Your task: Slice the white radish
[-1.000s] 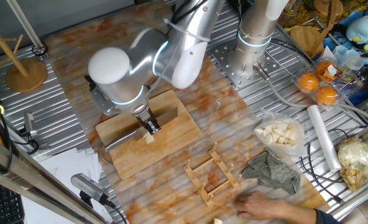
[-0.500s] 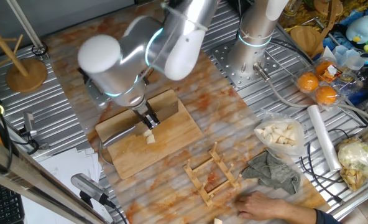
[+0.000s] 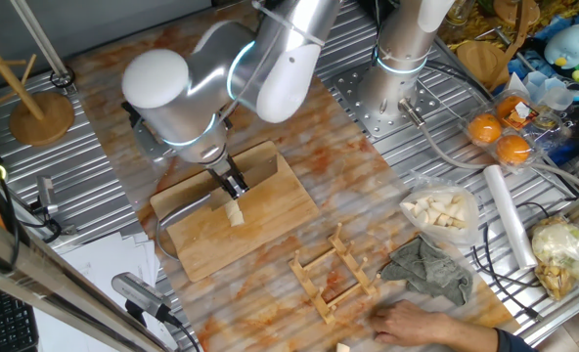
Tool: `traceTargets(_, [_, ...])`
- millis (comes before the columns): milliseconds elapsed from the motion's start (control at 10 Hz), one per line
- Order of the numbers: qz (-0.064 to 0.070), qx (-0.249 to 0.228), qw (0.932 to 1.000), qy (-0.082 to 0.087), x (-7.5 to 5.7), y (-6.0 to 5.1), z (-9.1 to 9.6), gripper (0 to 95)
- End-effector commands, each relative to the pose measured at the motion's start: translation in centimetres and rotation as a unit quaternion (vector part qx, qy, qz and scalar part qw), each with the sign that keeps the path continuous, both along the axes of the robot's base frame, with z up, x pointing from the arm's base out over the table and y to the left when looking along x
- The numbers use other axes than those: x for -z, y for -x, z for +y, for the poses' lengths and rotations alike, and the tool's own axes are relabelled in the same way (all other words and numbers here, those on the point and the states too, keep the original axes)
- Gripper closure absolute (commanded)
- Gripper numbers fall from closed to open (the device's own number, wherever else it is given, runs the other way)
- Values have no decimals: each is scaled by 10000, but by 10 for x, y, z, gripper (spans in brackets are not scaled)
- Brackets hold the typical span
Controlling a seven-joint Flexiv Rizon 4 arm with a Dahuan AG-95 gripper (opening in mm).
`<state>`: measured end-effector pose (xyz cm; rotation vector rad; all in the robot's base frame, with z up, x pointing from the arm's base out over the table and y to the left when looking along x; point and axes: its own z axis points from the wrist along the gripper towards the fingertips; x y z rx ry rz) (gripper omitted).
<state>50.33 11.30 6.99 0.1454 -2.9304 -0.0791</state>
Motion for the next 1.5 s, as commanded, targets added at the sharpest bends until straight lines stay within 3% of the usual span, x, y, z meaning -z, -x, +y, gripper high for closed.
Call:
traceTargets(100, [7,12,10000,-3,0,2,0,950])
traceTargets(600, [-37,-13,10000,49,25,3,9,950])
traceTargets(800, [-150,-33,9999,-30,49,7,7,950])
traceTargets(900, [-127,36,9998,-128,52,8,8,950])
traceTargets(1000, [-150,21,9998,-121,46,9,10,950])
traceTargets(1100, [-123,54,9998,-168,29,8,12,950])
traceTargets(1300, [-90,-219,9997,10,-2,9,11,950])
traceTargets(1500, [-100,-247,9996,-34,-10,10,5,950])
